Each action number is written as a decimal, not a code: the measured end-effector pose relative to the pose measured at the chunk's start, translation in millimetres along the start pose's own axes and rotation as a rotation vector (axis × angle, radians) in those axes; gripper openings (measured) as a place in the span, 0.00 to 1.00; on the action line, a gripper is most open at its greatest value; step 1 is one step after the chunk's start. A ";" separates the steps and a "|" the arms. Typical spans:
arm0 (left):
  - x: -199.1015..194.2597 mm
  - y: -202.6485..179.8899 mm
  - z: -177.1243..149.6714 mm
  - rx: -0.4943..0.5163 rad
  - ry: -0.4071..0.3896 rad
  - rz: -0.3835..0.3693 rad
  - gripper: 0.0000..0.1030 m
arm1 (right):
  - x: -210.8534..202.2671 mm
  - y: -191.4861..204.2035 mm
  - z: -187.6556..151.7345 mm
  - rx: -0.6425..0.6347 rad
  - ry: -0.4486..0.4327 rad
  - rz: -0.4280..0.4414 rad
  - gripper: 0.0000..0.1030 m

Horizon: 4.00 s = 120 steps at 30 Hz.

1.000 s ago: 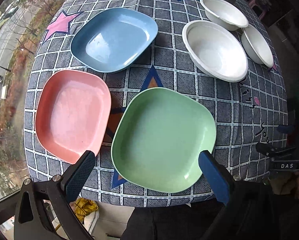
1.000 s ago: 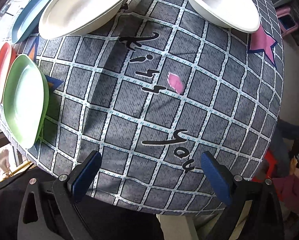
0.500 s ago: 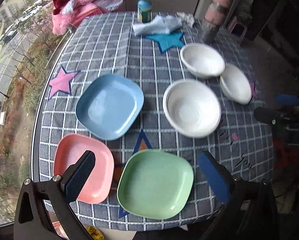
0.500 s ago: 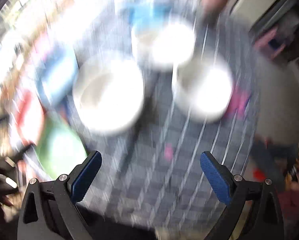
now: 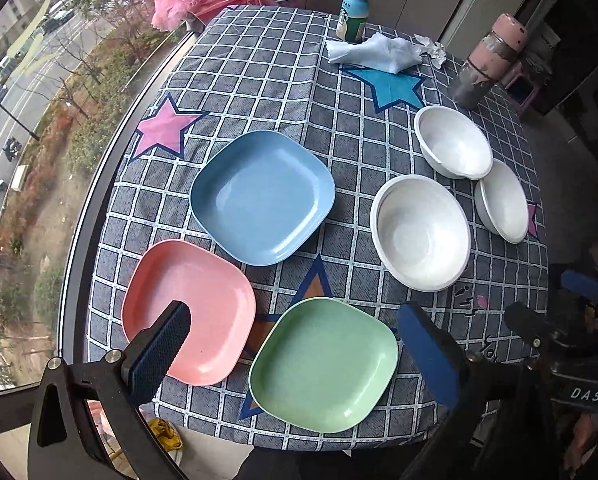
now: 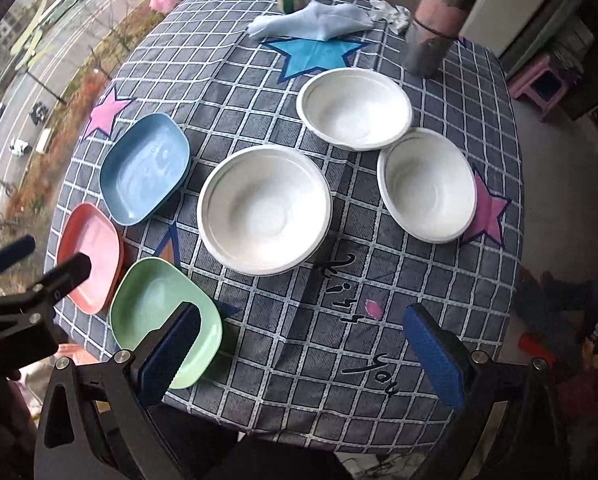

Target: Organize plates and bowls

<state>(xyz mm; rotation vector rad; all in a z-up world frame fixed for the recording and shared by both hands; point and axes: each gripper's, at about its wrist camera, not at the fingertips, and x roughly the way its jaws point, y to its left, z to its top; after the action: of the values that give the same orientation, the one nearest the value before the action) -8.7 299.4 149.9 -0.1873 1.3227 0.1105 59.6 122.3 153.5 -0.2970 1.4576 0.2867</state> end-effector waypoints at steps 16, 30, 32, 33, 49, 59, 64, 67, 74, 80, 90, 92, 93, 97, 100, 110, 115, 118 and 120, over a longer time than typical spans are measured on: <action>8.6 29.9 -23.1 -0.015 0.044 0.040 1.00 | 12.2 25.6 -23.6 -0.138 0.051 0.030 0.99; 42.0 53.8 -58.5 -0.098 0.186 0.008 1.00 | 37.4 33.8 -47.4 -0.150 0.141 0.046 0.99; 44.7 54.2 -61.7 -0.110 0.203 0.008 1.00 | 38.2 32.2 -49.5 -0.150 0.145 0.047 0.99; 45.3 53.8 -63.2 -0.113 0.208 0.011 1.00 | 38.3 31.0 -50.1 -0.150 0.145 0.048 0.99; 33.8 42.2 -71.8 -0.187 0.197 0.071 1.00 | 36.3 17.7 -48.0 -0.235 0.139 0.073 0.99; 34.0 35.7 -88.0 -0.221 0.227 0.094 1.00 | 34.7 19.5 -49.5 -0.296 0.122 0.110 0.99; 30.8 37.4 -89.3 -0.237 0.222 0.102 1.00 | 31.8 21.0 -46.3 -0.307 0.108 0.123 0.99; 30.3 37.5 -87.4 -0.235 0.222 0.105 1.00 | 28.4 25.7 -44.7 -0.328 0.090 0.120 0.99; 33.0 36.2 -82.4 -0.234 0.226 0.088 1.00 | 21.6 39.3 -47.4 -0.422 0.055 0.077 0.99; 33.9 37.6 -85.3 -0.254 0.219 0.066 1.00 | 32.4 26.5 -41.8 -0.364 0.115 0.084 0.99; 45.2 58.5 -112.5 -0.375 0.256 0.022 1.00 | 43.5 58.4 -49.1 -0.507 0.153 0.062 0.99; 48.8 59.5 -115.6 -0.388 0.265 0.005 0.99 | 47.8 59.4 -47.7 -0.513 0.153 0.068 0.99; 50.8 59.6 -116.7 -0.394 0.267 -0.005 0.98 | 50.4 58.4 -46.2 -0.508 0.152 0.074 0.99; 65.4 60.7 -124.5 -0.429 0.309 -0.026 0.93 | 67.5 52.7 -44.6 -0.482 0.166 0.078 0.99; 72.8 56.3 -124.1 -0.420 0.330 -0.018 0.92 | 76.8 46.0 -46.7 -0.457 0.178 0.075 0.98; 91.4 41.2 -107.3 -0.362 0.346 0.016 0.47 | 87.8 34.1 -50.7 -0.426 0.178 0.140 0.73; 101.1 46.2 -104.5 -0.379 0.339 0.008 0.44 | 101.2 32.2 -46.5 -0.351 0.206 0.208 0.73; 106.7 46.4 -99.7 -0.361 0.330 0.014 0.44 | 112.2 35.5 -40.7 -0.314 0.221 0.221 0.73; 110.5 44.1 -96.1 -0.335 0.331 0.040 0.44 | 121.4 37.8 -37.4 -0.283 0.239 0.234 0.73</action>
<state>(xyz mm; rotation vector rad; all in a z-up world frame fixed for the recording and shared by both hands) -81.5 320.6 17.1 -0.4800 1.6325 0.3476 22.3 145.1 28.3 -0.3991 1.6917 0.6690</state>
